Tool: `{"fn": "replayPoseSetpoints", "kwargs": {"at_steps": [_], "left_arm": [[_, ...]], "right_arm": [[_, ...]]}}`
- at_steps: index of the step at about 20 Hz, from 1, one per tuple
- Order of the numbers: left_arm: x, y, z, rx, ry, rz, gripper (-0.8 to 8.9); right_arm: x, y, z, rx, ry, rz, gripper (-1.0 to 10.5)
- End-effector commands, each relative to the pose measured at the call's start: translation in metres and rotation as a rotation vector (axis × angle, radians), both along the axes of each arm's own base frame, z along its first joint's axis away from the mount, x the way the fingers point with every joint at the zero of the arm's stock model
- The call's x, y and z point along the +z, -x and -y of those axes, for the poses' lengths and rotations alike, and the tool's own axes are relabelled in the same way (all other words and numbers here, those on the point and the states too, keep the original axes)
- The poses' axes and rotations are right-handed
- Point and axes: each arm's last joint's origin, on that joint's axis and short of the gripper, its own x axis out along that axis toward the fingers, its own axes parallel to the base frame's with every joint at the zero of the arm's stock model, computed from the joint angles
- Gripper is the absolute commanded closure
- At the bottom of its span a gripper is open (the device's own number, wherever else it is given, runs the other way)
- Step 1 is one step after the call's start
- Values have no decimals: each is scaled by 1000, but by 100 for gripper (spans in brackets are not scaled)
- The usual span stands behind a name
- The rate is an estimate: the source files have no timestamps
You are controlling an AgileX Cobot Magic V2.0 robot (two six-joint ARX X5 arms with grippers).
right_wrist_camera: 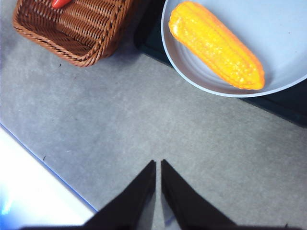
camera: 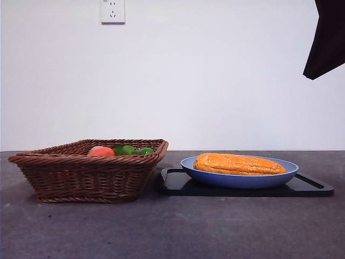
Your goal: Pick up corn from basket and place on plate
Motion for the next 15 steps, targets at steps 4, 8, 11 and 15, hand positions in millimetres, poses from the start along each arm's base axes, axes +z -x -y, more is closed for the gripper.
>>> {"fn": "replayPoseSetpoints", "kwargs": {"at_steps": [4, 8, 11, 15], "left_arm": [[-10, -1, -1, 7, 10, -30, 806], [-10, -1, -1, 7, 10, -30, 806], [-10, -1, -1, 7, 9, -30, 806], [-10, -1, -1, 7, 10, -30, 806]], "right_arm": [[2, -2, -1, -1, -5, 6, 944], [2, -2, -1, -1, -5, 6, 944], [2, -2, -1, -1, -5, 6, 944], [2, -2, -1, 7, -2, 15, 944]]}}
